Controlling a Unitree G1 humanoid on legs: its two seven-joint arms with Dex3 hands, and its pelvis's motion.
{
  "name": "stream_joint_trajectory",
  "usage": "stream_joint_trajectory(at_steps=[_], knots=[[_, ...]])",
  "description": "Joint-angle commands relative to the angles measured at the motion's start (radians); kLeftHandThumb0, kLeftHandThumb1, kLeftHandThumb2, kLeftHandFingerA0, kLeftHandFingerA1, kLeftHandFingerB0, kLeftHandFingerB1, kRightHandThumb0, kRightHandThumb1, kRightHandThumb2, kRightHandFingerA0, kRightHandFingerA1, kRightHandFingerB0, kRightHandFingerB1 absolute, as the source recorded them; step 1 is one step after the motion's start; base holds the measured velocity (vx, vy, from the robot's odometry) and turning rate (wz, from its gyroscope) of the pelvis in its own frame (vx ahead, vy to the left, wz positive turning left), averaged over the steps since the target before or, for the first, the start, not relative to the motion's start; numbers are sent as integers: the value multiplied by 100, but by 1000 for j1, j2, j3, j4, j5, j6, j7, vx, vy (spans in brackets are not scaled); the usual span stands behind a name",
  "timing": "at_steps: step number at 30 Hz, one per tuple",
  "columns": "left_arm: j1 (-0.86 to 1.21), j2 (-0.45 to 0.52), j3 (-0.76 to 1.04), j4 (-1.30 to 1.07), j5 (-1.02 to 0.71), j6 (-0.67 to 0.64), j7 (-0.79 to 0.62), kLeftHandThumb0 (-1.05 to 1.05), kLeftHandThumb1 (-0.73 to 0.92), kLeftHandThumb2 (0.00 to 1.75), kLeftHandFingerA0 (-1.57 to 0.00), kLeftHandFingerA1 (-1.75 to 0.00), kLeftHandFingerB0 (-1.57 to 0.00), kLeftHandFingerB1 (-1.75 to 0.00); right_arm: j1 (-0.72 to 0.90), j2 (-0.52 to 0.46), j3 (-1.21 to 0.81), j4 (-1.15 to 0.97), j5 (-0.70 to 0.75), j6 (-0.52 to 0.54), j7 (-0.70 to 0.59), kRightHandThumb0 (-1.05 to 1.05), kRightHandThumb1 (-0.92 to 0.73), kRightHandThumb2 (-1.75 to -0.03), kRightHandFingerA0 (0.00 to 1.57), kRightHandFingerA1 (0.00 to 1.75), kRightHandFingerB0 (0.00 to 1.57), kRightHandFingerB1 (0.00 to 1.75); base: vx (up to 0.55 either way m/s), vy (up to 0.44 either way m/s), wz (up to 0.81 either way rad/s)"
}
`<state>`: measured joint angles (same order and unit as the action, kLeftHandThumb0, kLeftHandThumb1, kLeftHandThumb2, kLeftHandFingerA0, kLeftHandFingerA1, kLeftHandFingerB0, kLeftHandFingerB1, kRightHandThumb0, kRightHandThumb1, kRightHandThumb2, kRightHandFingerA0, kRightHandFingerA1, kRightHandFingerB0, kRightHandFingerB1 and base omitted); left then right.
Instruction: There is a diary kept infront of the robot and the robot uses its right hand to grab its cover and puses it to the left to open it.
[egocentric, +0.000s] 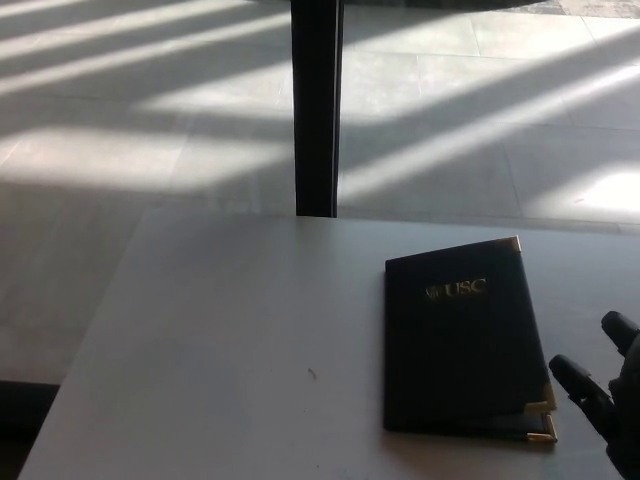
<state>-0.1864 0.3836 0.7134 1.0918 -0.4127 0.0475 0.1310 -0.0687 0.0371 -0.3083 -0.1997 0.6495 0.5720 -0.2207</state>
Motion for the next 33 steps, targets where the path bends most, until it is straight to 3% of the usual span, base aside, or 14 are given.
stream_joint_trajectory(at_steps=[1, 6, 7, 8, 13, 14, 15, 16, 24, 29, 30, 31, 32, 33], knots=[[9, 11, -7, -15, -9, 7, 4, -90, 92, 102, -44, -96, -38, -83, -18, 32, 15, 14, -46, -23, -29, -67, -92, -68, 37, 61, 28, 39, 0, 0, 0], [1, 17, 1, -4, -21, 10, 11, -93, 92, 99, -45, -98, -39, -83, -2, 86, 55, 32, -71, -37, -23, -64, -92, -70, 34, 59, 25, 38, 0, 0, 0], [1, 19, 1, 6, -22, 2, -2, -90, 87, 121, -46, -91, -41, -79, 4, 109, 71, 40, -82, -44, -31, -64, -92, -71, 34, 58, 24, 38, 0, 0, 0], [0, 20, -4, 5, -16, 7, 3, -90, 92, 100, -47, -98, -36, -79, 7, 123, 74, 45, -84, -46, -37, -64, -92, -71, 34, 60, 24, 38, 0, 0, 0], [-6, 21, 0, 10, -25, 11, 18, -93, 92, 96, -46, -98, -38, -82, 25, 180, 97, 58, -105, -61, -68, -64, -92, -69, 39, 62, 28, 38, 0, 0, 0], [-3, 22, -9, 13, -15, 3, 8, -90, 92, 99, -45, -97, -38, -81, 30, 190, 102, 61, -109, -68, -69, -65, -92, -69, 39, 63, 29, 38, 0, 0, 0], [-2, 22, -12, 11, -12, 4, 10, -89, 88, 124, -49, -94, -43, -82, 36, 197, 108, 66, -116, -77, -63, -64, -92, -70, 39, 64, 29, 38, 0, 0, 0], [-2, 23, -13, 12, -11, 3, 14, -93, 92, 99, -49, -99, -44, -86, 40, 202, 114, 65, -121, -81, -62, -64, -92, -70, 39, 65, 30, 40, 0, 0, 0], [-1, 20, -11, 14, -19, -4, 6, -89, 92, 99, -46, -108, -40, -92, 32, 249, 130, 88, -128, -107, -104, -63, -92, -70, 40, 63, 34, 40, 0, 0, 0], [-9, 22, -16, 9, -16, -2, 9, -93, 92, 100, -46, -102, -39, -86, -11, 286, 178, 110, -116, -115, -112, -66, -92, -69, 40, 64, 30, 39, 0, 0, 0], [-9, 23, -17, 12, -14, -3, 10, -92, 92, 102, -48, -104, -39, -87, -13, 292, 187, 112, -117, -119, -117, -64, -74, -107, 39, 68, 24, 51, 0, 0, 0], [-8, 23, -19, 14, -11, -4, 13, -92, 92, 102, -48, -104, -39, -87, -13, 296, 195, 113, -117, -124, -122, -64, -74, -107, 39, 68, 24, 51, 0, 0, 0], [-2, 24, -26, 7, -8, 0, 3, -91, 92, 100, -44, -102, -38, -85, -13, 302, 210, 114, -118, -128, -123, -65, -92, -70, 40, 66, 30, 40, 0, 0, 0], [-5, 29, -21, 14, -11, 3, 10, -90, 92, 98, -45, -100, -38, -83, -22, 313, 238, 110, -121, -127, -127, -64, -92, -70, 39, 66, 32, 40, 0, 0, 0]])
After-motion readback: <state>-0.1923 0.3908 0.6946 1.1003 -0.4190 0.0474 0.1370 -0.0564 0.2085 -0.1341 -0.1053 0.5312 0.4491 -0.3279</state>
